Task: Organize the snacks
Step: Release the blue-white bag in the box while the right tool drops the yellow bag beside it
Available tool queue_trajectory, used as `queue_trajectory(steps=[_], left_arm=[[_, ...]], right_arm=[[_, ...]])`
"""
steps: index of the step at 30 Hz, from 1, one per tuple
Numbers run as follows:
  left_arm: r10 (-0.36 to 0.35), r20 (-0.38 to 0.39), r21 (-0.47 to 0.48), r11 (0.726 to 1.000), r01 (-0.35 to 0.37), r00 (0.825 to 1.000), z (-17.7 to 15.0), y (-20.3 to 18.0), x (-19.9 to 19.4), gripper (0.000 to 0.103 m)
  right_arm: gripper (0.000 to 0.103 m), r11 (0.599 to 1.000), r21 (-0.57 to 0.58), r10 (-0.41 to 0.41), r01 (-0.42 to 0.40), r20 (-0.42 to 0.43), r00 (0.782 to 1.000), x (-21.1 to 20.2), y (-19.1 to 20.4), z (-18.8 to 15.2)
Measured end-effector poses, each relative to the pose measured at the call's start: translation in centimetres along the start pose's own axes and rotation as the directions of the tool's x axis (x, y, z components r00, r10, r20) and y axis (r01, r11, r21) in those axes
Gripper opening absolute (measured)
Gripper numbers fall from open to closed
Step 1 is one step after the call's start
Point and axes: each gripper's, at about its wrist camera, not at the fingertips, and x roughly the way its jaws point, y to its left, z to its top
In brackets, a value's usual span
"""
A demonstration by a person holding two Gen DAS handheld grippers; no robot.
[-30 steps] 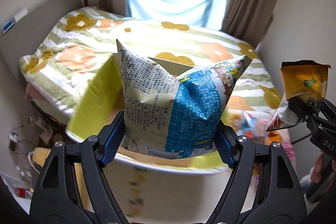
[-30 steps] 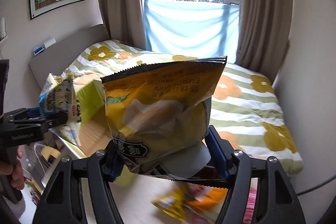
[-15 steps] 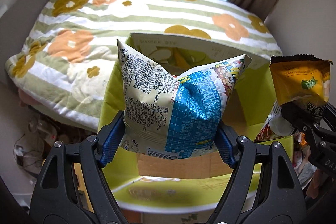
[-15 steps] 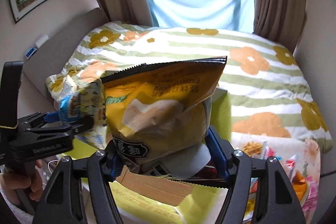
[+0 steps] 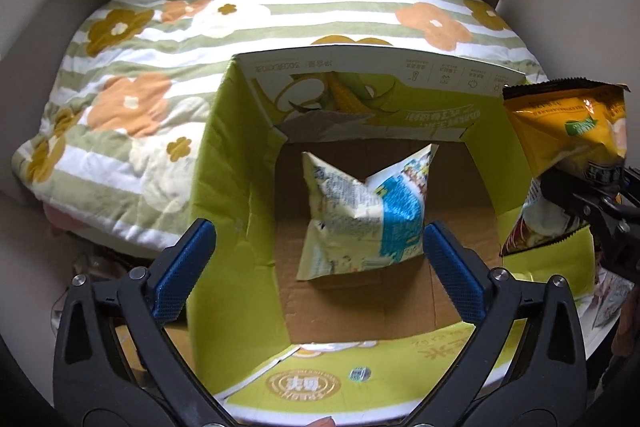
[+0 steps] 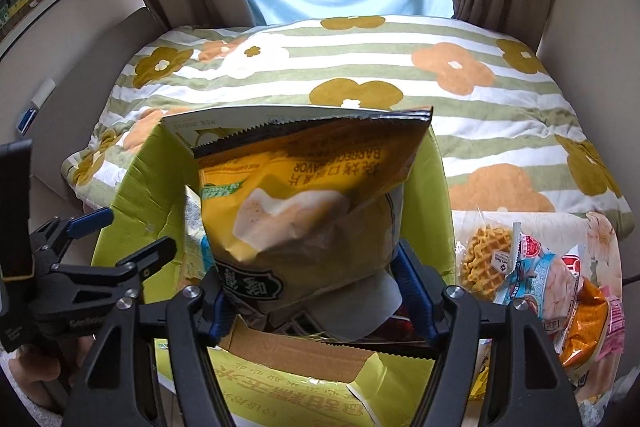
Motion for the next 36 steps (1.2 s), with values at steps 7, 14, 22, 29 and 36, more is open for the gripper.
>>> queue_trajectory(steps=[7, 14, 22, 29, 36], left_arm=[[-0.006, 0.006, -0.055, 0.998, 0.006, 1.0, -1.7, 1.4, -1.6, 0.102], [0.005, 0.037, -0.065, 0.998, -0.002, 0.999, -2.6, 1.5, -3.3, 0.102], [0.014, 0.072, -0.056, 0.998, -0.01, 0.997, -3.4, 1.5, -5.1, 0.102], [0.002, 0.094, -0.04, 0.999, 0.002, 0.996, -3.6, 0.7, -5.9, 0.102], [-0.043, 0.147, 0.022, 0.999, 0.04, 0.988, -2.9, -2.4, -7.4, 0.102]], right_arm=[[0.068, 0.999, 0.0, 0.045, -0.045, -0.066, 0.997, 1.5, 0.5, -0.4], [0.095, 1.0, -0.006, 0.025, -0.026, -0.092, 0.995, 1.7, 0.9, -1.4], [0.096, 0.999, -0.025, 0.023, -0.025, -0.084, 0.996, 0.4, 1.4, -2.4], [0.096, 0.998, -0.03, 0.05, -0.052, -0.055, 0.997, -1.2, 1.6, -3.1], [0.096, 1.0, -0.027, 0.005, -0.005, 0.013, 1.0, -5.1, 0.3, -3.8]])
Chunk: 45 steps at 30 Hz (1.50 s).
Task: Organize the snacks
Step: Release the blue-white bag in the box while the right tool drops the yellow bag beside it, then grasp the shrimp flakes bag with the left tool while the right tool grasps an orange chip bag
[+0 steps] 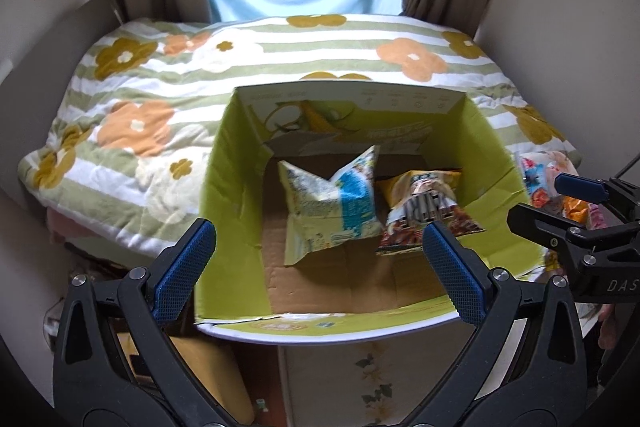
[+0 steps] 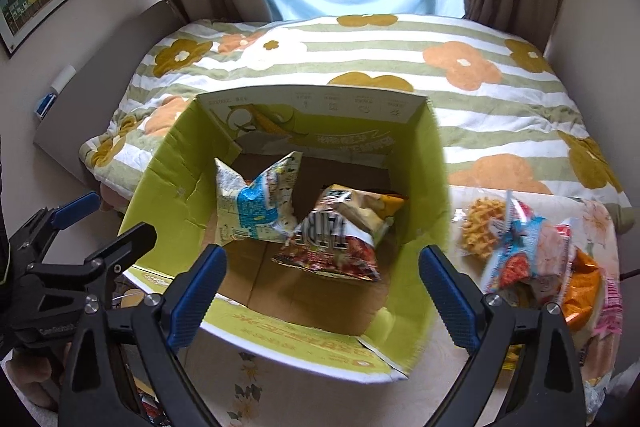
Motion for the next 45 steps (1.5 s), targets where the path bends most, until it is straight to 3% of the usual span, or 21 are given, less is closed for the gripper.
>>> queue_trajectory(steps=[6, 11, 18, 21, 26, 32, 36, 41, 45], left_arm=[[-0.047, 0.024, 0.047, 0.998, 0.045, 0.999, 1.1, -4.5, -0.9, 0.102], [-0.15, 0.049, 0.083, 0.986, 0.145, 0.988, 1.9, -9.9, -1.6, 0.102], [-0.177, 0.045, 0.156, 0.973, 0.168, 0.983, 2.3, -19.6, -1.6, 0.102], [-0.175, 0.032, 0.171, 0.971, 0.167, 0.984, 2.5, -23.6, -0.7, 0.102], [-0.135, -0.032, 0.173, 0.975, 0.139, 0.99, 2.7, -28.6, 2.5, 0.102], [-0.115, -0.162, 0.198, 0.969, 0.147, 0.98, 2.8, -31.9, 7.6, 0.102], [-0.115, -0.251, 0.213, 0.962, 0.171, 0.961, 2.8, -33.5, 11.3, 0.102], [-0.127, -0.358, 0.21, 0.954, 0.212, 0.925, 2.4, -34.8, 15.4, 0.102], [-0.113, -0.394, 0.219, 0.952, 0.212, 0.912, 2.1, -35.3, 17.3, 0.102]], right_arm=[[0.096, 0.995, 0.049, -0.089, 0.086, 0.064, 0.994, -4.7, -4.4, -0.9], [0.096, 0.985, 0.116, -0.138, 0.128, 0.081, 0.987, -7.5, -9.9, -2.2], [0.096, 0.97, 0.171, -0.189, 0.175, 0.067, 0.98, -10.0, -17.4, -5.0], [0.096, 0.969, 0.19, -0.172, 0.16, 0.05, 0.984, -10.2, -20.6, -5.9], [0.096, 0.97, 0.218, -0.117, 0.111, 0.014, 0.993, -9.6, -24.7, -7.0], [0.096, 0.972, 0.224, -0.065, 0.072, -0.039, 0.997, -7.4, -27.7, -7.7], [0.096, 0.96, 0.277, -0.009, 0.031, -0.081, 0.997, -4.8, -29.0, -8.2], [0.096, 0.945, 0.328, 0.031, 0.008, -0.114, 0.993, -2.0, -29.2, -8.7], [0.096, 0.932, 0.362, 0.062, -0.011, -0.13, 0.99, -0.5, -29.2, -8.7]])
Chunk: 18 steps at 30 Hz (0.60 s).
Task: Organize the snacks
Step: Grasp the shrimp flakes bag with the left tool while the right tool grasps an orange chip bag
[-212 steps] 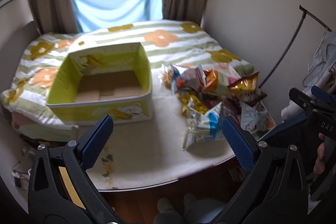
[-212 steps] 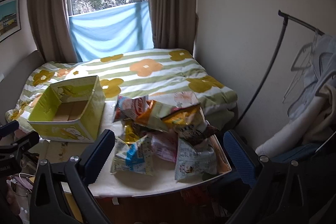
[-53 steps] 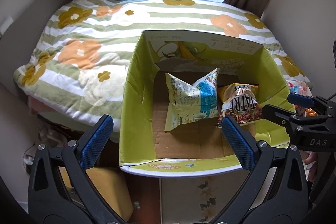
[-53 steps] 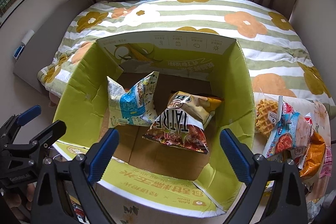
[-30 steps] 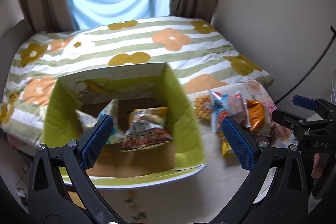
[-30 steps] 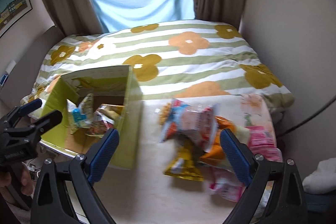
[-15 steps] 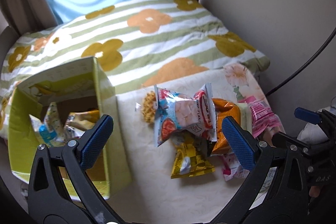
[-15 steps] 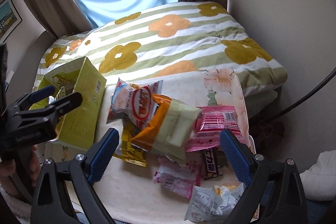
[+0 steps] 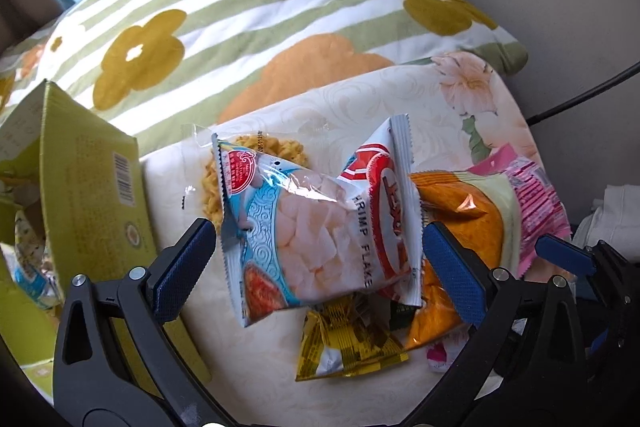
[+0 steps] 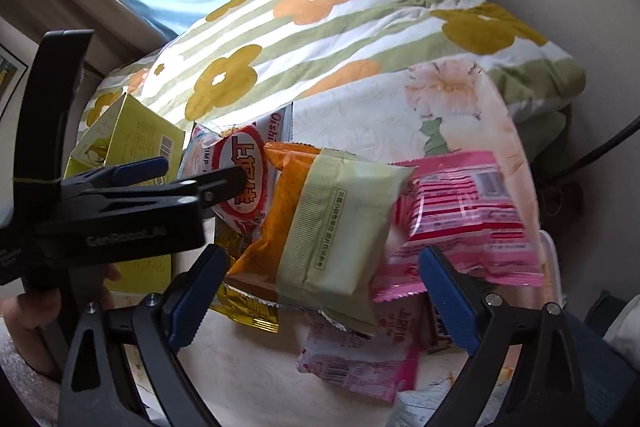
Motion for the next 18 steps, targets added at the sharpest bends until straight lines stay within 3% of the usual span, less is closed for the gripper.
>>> queue_trajectory(steps=[8, 12, 13, 18], left_arm=[[-0.009, -0.037, 0.0, 1.0, 0.009, 0.999, 0.7, 0.6, 1.8, 0.102], [-0.028, -0.022, -0.003, 1.0, 0.028, 0.999, 0.7, 0.9, 1.6, 0.095], [-0.035, -0.016, -0.001, 0.999, 0.035, 0.999, 0.7, 0.8, 1.5, 0.084], [-0.034, -0.007, 0.023, 0.999, 0.034, 0.999, 0.6, 0.2, 1.4, 0.081]], right_arm=[[0.096, 1.0, 0.009, -0.013, 0.013, -0.003, 1.0, 0.9, 0.2, 0.7], [0.096, 1.0, 0.006, -0.02, 0.02, -0.003, 1.0, 1.0, 0.3, 0.8], [0.096, 1.0, 0.006, -0.021, 0.021, -0.002, 1.0, 1.1, 0.3, 0.9], [0.096, 1.0, 0.003, -0.023, 0.023, 0.001, 1.0, 1.1, 0.4, 1.1]])
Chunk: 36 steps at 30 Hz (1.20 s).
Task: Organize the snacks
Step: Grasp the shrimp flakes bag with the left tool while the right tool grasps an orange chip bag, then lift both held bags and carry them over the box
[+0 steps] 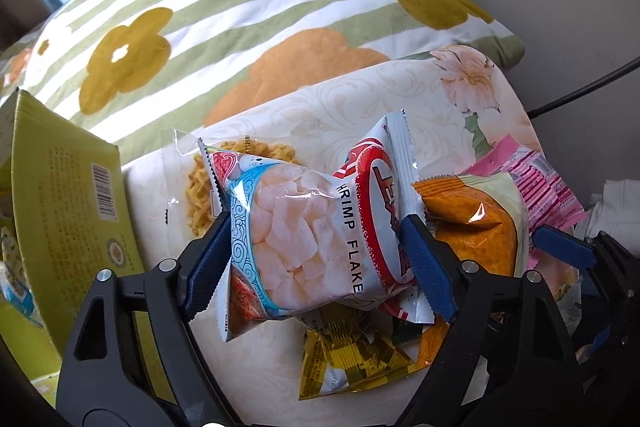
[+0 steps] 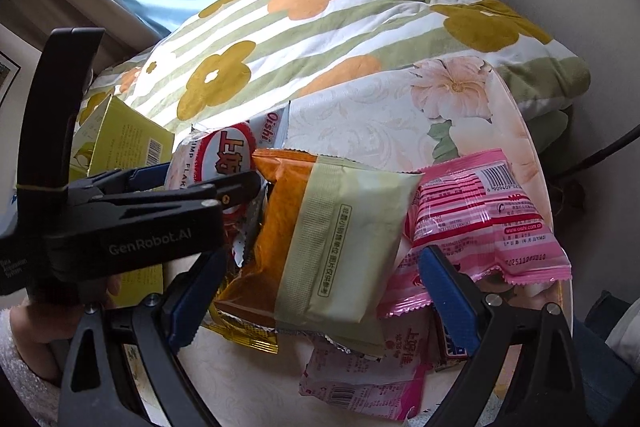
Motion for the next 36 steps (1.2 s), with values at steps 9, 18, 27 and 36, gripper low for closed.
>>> queue_trajectory(steps=[9, 18, 27, 36], left_arm=[[-0.008, 0.038, -0.019, 1.0, 0.009, 0.999, -0.3, 0.5, -1.1, 0.079], [-0.006, 0.082, -0.013, 1.0, 0.007, 0.997, -0.8, 0.9, -2.8, 0.079], [-0.015, 0.09, -0.033, 0.999, 0.018, 0.996, -1.3, 1.7, -3.0, 0.078], [-0.009, 0.114, -0.032, 0.999, 0.013, 0.993, -1.5, 1.5, -3.9, 0.078]], right_arm=[[0.096, 1.0, -0.007, -0.018, 0.018, 0.021, 1.0, 0.1, 0.4, 0.0], [0.096, 0.996, -0.071, -0.047, 0.051, 0.047, 0.998, 0.4, 1.7, -0.7], [0.078, 0.998, -0.026, -0.055, 0.057, 0.04, 0.998, 1.9, 0.8, -0.9], [0.063, 0.997, -0.041, -0.06, 0.062, 0.066, 0.996, 1.0, 1.1, -1.4]])
